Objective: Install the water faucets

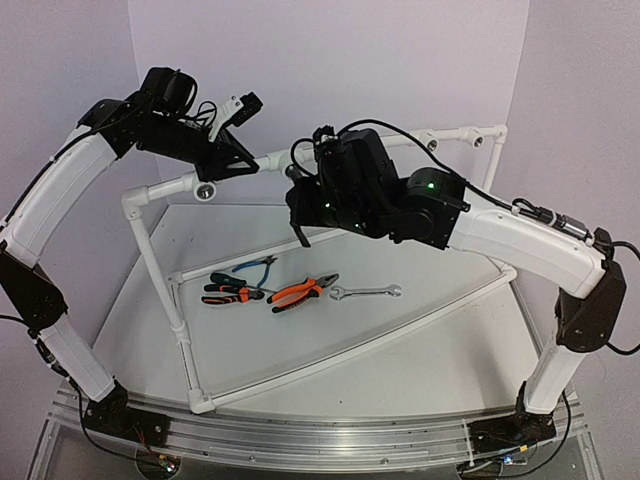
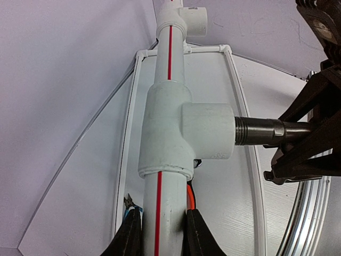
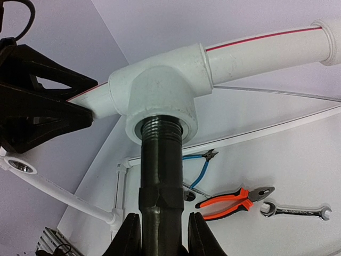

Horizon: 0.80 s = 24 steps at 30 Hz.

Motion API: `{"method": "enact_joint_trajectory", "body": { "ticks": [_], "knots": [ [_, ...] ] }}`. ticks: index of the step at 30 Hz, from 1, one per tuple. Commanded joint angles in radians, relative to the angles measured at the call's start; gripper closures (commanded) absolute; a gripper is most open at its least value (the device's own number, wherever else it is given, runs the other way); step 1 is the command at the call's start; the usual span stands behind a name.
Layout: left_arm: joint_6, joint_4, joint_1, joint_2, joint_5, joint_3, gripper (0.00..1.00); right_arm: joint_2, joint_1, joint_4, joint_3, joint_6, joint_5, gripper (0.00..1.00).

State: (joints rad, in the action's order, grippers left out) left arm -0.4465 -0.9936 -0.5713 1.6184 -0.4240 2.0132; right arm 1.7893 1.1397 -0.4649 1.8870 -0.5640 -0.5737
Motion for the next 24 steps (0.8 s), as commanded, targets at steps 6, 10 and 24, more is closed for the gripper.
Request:
{"method": "enact_joint_trajectory", "body": {
  "ticks": [6, 10, 24],
  "knots": [
    [0.018, -0.028, -0.046, -0.043, -0.097, 0.002, 1.0, -0.075, -0.059, 0.332, 0.092, 0.01, -0.154, 1.0],
    [-0.014, -0.019, -0.047, -0.046, -0.1, 0.02, 0.92, -0.071, -0.058, 0.341, 0.086, -0.016, -0.155, 1.0],
    [-0.146, 0.083, -0.047, -0.068, -0.109, 0.052, 0.62, -0.079, -0.058, 0.376, 0.033, -0.061, -0.202, 1.0]
  ]
}}
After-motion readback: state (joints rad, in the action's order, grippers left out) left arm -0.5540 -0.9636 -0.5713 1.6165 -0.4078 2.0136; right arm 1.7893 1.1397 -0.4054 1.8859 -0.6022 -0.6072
